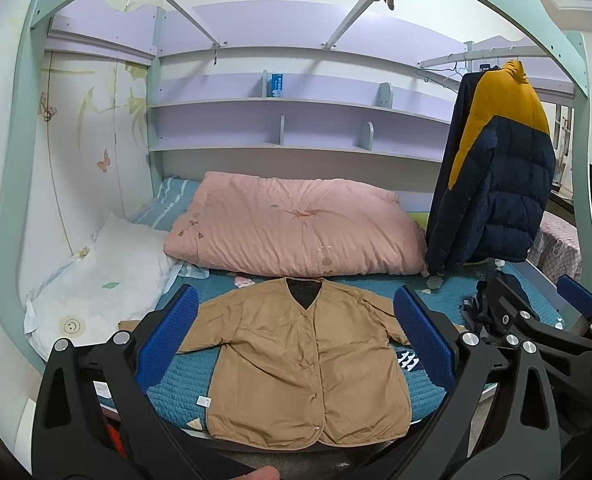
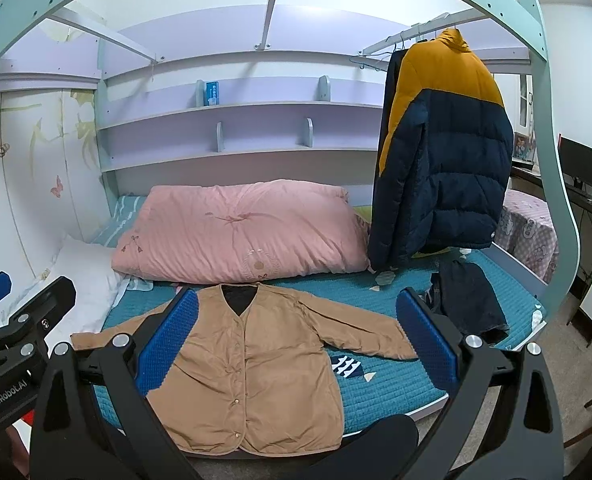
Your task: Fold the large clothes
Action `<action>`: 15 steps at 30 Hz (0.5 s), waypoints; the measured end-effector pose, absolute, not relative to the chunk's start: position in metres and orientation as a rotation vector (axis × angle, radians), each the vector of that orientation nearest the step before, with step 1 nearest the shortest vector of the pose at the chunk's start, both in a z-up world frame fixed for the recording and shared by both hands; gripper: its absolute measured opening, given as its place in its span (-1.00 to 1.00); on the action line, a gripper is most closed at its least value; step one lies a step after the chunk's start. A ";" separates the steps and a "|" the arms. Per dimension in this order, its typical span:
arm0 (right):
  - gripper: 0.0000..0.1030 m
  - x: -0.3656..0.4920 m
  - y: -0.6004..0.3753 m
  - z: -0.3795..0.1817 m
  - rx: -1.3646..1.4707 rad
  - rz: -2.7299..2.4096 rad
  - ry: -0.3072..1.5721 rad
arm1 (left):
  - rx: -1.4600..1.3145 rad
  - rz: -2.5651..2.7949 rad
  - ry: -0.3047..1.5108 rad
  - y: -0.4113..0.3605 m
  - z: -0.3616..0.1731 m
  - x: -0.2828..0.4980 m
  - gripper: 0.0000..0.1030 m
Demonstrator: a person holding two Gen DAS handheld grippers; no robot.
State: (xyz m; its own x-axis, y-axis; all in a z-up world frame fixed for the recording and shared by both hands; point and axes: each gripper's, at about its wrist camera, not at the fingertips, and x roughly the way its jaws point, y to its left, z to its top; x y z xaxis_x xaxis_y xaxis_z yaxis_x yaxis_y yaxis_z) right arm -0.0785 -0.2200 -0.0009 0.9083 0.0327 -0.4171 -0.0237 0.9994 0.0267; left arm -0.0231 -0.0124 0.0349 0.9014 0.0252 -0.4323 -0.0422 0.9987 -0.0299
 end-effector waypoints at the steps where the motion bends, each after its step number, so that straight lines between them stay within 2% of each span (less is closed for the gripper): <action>1: 0.86 -0.078 -0.220 -0.001 0.018 0.028 0.429 | -0.038 0.037 0.449 -0.012 0.034 -0.023 0.91; 15: 0.86 -0.075 -0.219 -0.001 -0.004 0.029 0.422 | -0.029 0.068 0.443 -0.016 0.034 -0.024 0.91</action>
